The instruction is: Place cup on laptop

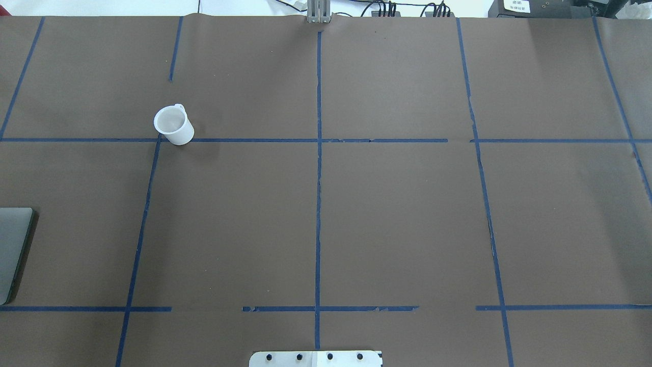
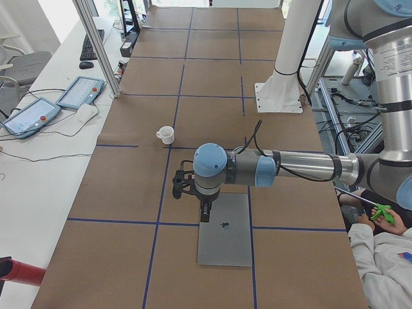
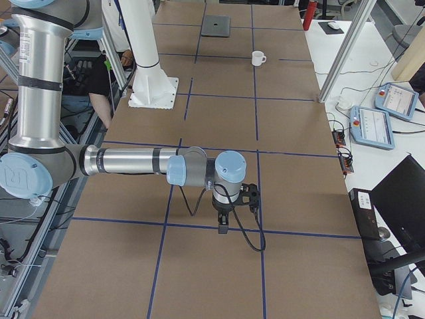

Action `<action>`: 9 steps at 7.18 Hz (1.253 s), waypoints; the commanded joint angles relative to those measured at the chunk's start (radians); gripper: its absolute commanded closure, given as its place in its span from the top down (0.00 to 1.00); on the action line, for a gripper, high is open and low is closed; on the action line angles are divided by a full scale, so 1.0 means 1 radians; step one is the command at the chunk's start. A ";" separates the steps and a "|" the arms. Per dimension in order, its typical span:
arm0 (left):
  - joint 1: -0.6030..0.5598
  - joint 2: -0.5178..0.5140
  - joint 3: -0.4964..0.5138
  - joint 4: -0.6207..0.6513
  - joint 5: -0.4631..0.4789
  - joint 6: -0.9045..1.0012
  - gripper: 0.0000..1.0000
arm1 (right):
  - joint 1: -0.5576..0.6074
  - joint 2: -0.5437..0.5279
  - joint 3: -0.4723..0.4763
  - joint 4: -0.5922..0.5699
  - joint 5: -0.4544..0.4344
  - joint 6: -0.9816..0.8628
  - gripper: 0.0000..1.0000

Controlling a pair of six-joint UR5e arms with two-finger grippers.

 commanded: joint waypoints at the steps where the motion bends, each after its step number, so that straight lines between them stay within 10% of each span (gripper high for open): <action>1: 0.000 -0.003 -0.018 0.002 0.000 -0.009 1.00 | 0.000 0.000 0.000 0.001 0.000 0.000 1.00; 9: 0.114 -0.106 -0.017 -0.130 -0.005 -0.166 1.00 | 0.000 0.000 0.000 0.001 0.000 0.000 1.00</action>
